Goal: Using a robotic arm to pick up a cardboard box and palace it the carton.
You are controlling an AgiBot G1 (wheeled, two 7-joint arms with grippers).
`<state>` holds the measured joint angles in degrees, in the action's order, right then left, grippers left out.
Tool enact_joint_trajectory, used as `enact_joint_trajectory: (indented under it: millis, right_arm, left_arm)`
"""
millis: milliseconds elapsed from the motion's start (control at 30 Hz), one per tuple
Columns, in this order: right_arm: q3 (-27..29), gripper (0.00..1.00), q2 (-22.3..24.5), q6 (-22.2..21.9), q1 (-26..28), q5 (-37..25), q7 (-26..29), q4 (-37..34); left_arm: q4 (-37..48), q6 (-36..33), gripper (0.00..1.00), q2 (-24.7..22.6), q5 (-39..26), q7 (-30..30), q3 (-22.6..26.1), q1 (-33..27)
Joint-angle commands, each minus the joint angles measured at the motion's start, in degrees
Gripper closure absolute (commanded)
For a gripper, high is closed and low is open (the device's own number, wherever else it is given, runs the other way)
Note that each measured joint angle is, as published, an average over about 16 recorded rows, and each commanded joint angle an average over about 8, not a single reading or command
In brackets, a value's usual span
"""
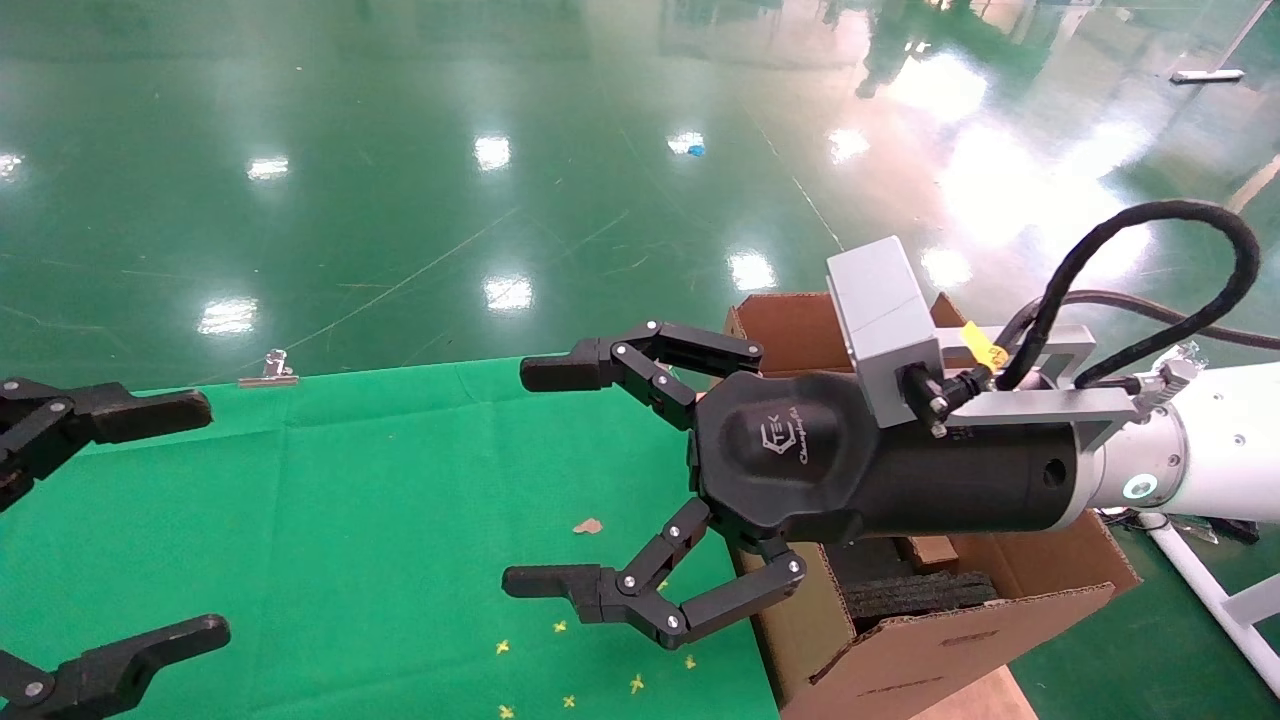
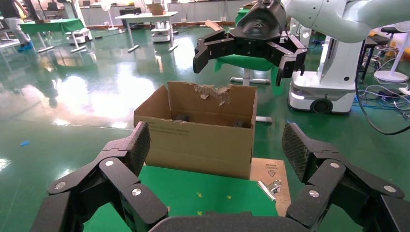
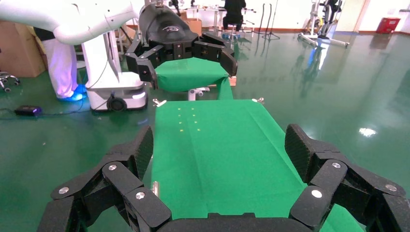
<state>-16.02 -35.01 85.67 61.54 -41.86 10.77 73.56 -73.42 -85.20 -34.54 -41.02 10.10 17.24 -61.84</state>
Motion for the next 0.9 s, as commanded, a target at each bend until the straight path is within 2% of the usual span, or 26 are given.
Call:
enact_joint_trajectory:
  millis: [33, 900]
  right_arm:
    - [-0.01, 0.00, 0.00, -0.01, 0.01, -0.01, 0.00, 0.00]
    - [-0.04, 0.00, 0.00, -0.01, 0.05, -0.01, 0.00, 0.00]
  left_arm:
    - [0.00, 0.00, 0.00, 0.00, 0.00, 0.00, 0.00, 0.00]
    - [0.00, 0.00, 0.00, 0.00, 0.00, 0.00, 0.00, 0.00]
